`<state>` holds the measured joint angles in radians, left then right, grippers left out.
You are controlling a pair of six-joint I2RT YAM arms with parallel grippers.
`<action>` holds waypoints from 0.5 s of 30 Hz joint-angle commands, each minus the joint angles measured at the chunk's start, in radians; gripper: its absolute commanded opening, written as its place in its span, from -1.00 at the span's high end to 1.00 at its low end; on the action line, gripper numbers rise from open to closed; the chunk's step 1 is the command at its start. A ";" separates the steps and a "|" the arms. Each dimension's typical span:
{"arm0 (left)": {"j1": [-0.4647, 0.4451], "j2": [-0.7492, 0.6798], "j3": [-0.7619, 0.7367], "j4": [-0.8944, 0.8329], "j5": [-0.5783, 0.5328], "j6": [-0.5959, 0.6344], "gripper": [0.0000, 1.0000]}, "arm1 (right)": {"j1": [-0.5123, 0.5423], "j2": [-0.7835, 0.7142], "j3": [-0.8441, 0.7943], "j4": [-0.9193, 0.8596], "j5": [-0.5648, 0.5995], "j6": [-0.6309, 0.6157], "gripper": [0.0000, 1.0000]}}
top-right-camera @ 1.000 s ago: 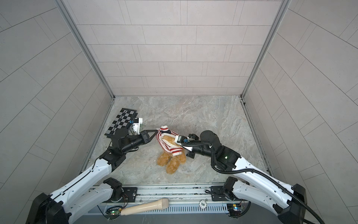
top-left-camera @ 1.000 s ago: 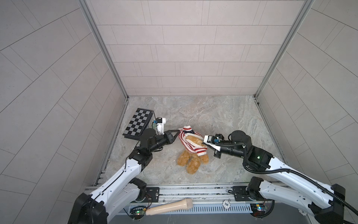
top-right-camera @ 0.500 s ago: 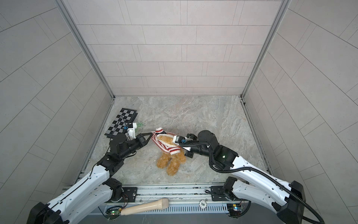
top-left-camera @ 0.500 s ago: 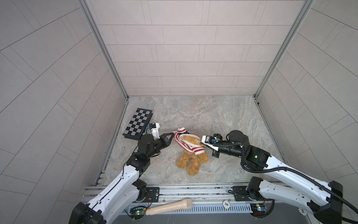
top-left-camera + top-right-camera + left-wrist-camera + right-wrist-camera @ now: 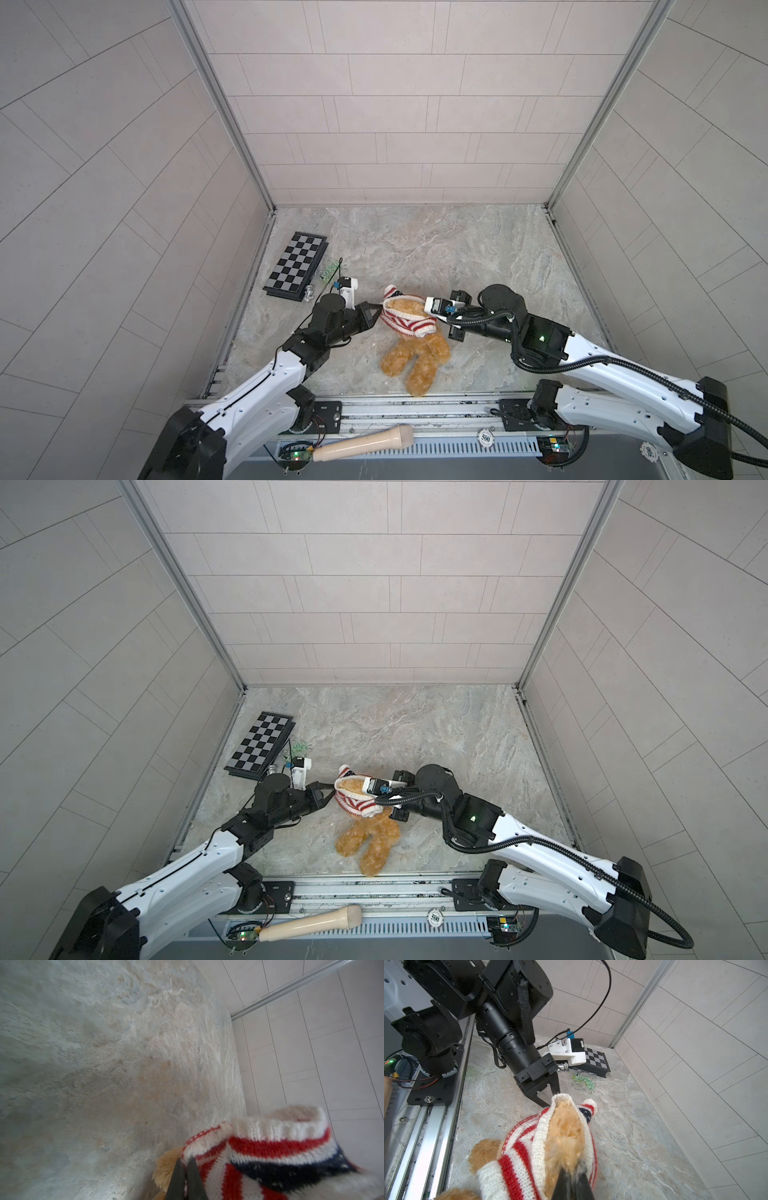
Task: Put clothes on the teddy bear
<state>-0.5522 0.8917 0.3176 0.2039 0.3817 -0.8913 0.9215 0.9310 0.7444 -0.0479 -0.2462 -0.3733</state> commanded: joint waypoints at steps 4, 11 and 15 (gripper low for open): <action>-0.060 -0.111 -0.003 0.054 0.038 0.025 1.00 | 0.012 0.001 0.003 0.089 0.041 0.009 1.00; -0.061 -0.150 0.037 0.058 0.077 0.048 1.00 | 0.014 -0.017 -0.005 0.133 0.090 0.029 1.00; -0.061 -0.139 0.044 0.051 0.053 0.075 0.98 | 0.011 -0.002 -0.014 0.200 0.172 0.084 1.00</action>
<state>-0.6094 0.7498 0.3260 0.2344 0.4263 -0.8562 0.9295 0.9363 0.7361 0.0425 -0.1440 -0.3332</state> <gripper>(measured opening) 0.058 0.052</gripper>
